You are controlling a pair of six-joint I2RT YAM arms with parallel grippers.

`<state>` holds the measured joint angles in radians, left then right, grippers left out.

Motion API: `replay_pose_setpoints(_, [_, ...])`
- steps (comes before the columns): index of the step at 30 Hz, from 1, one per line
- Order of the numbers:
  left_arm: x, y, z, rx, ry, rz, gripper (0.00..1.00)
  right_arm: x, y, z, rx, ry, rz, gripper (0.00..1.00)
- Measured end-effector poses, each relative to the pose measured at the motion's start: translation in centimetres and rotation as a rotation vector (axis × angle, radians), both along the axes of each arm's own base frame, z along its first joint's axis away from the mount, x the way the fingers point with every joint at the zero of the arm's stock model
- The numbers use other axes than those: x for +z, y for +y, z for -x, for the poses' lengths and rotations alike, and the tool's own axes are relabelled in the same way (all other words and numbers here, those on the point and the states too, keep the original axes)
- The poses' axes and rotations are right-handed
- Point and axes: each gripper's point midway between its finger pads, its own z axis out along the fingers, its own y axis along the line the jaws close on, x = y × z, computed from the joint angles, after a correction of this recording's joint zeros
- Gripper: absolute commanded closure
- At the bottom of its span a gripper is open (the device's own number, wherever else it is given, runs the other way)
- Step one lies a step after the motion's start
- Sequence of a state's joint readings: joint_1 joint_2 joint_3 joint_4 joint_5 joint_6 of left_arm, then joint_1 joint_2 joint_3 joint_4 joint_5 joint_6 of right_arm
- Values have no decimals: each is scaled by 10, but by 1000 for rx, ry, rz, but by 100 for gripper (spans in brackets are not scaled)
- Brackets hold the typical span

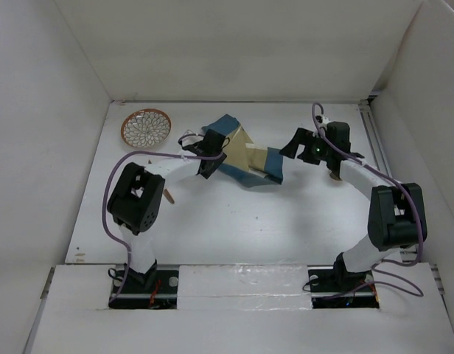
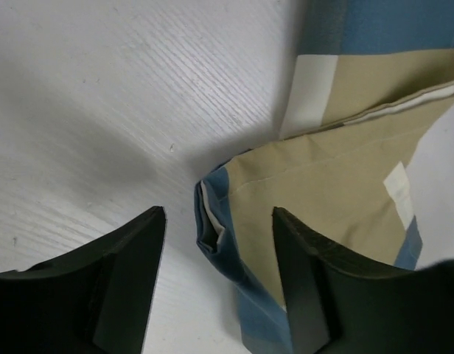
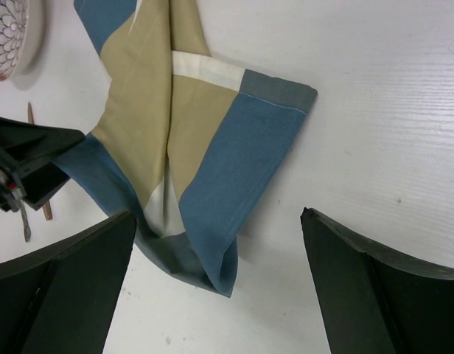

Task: Set the dinner table for one person

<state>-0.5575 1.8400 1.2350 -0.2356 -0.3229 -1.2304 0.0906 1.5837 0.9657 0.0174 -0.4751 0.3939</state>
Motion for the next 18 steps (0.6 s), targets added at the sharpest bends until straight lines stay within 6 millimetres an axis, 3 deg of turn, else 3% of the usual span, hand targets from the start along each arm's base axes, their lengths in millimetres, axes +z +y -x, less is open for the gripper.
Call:
replay_pose_setpoints(3, [-10,1,1,7,21,-6,64,2,0,-1,1,-8,-8,0])
replay_pose_setpoints(5, [-14,0,2,9,30,-5,84,3,0,-1,6,-11,-12,0])
replay_pose_setpoints(10, [-16,-1,2,14,38,2,87,4,0,-2,8,-14,-16,0])
replay_pose_setpoints(13, [-15,1,4,19,41,0,100,4,-1,-2,10,-16,-21,0])
replay_pose_setpoints(18, [-2,12,9,40,40,-38,100,-1,2,-4,18,-15,-34,0])
